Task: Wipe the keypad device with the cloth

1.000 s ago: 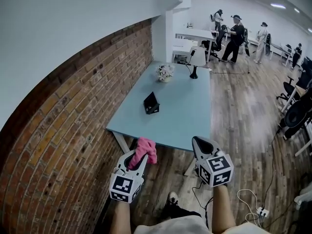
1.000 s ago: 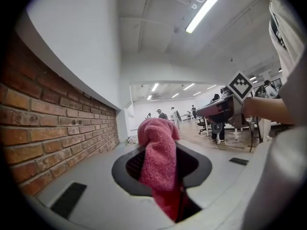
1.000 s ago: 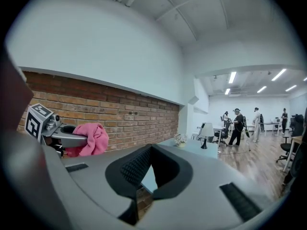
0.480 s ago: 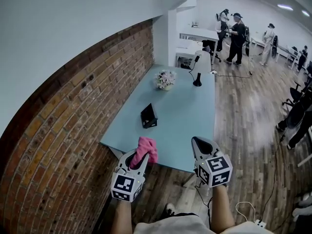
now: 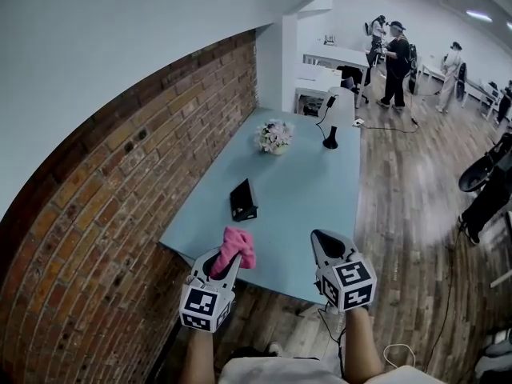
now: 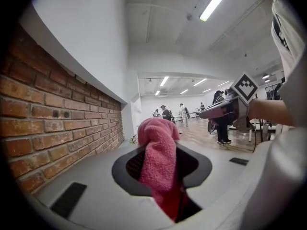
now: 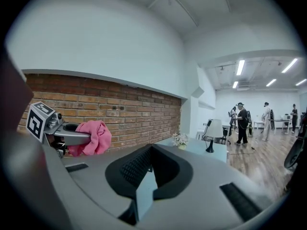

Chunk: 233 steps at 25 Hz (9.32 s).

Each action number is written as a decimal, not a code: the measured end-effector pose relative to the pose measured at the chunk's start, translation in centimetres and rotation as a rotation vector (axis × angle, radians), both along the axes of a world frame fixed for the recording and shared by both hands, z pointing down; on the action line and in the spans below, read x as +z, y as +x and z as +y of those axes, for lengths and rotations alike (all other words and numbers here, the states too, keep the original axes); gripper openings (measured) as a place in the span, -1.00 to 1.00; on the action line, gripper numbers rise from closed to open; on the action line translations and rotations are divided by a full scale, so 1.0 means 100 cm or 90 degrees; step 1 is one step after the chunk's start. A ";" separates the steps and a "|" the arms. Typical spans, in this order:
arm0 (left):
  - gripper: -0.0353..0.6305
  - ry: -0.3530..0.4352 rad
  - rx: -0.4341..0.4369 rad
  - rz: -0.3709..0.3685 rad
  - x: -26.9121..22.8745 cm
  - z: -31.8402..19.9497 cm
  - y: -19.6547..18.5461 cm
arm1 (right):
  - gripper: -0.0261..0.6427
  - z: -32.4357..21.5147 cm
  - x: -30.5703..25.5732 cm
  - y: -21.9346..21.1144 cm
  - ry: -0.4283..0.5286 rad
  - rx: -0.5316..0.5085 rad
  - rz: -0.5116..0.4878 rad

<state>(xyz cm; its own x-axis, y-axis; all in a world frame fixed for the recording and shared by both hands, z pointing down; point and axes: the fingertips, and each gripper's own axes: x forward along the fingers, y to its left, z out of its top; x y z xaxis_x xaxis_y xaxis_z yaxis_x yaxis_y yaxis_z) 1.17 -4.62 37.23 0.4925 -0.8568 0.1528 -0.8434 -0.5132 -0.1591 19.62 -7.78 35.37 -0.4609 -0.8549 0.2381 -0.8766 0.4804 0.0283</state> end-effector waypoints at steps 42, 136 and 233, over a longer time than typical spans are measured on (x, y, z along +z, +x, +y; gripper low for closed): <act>-0.52 -0.159 0.043 0.112 0.140 -0.339 -0.064 | -0.61 -0.274 0.175 -0.128 -0.222 -0.009 0.014; -0.48 -0.320 0.166 0.089 0.252 -0.365 -0.017 | -0.73 -0.299 0.273 -0.160 -0.341 -0.040 -0.045; -0.47 -0.404 0.069 0.055 0.318 -0.319 -0.068 | -0.83 -0.287 0.279 -0.151 -0.286 -0.078 -0.011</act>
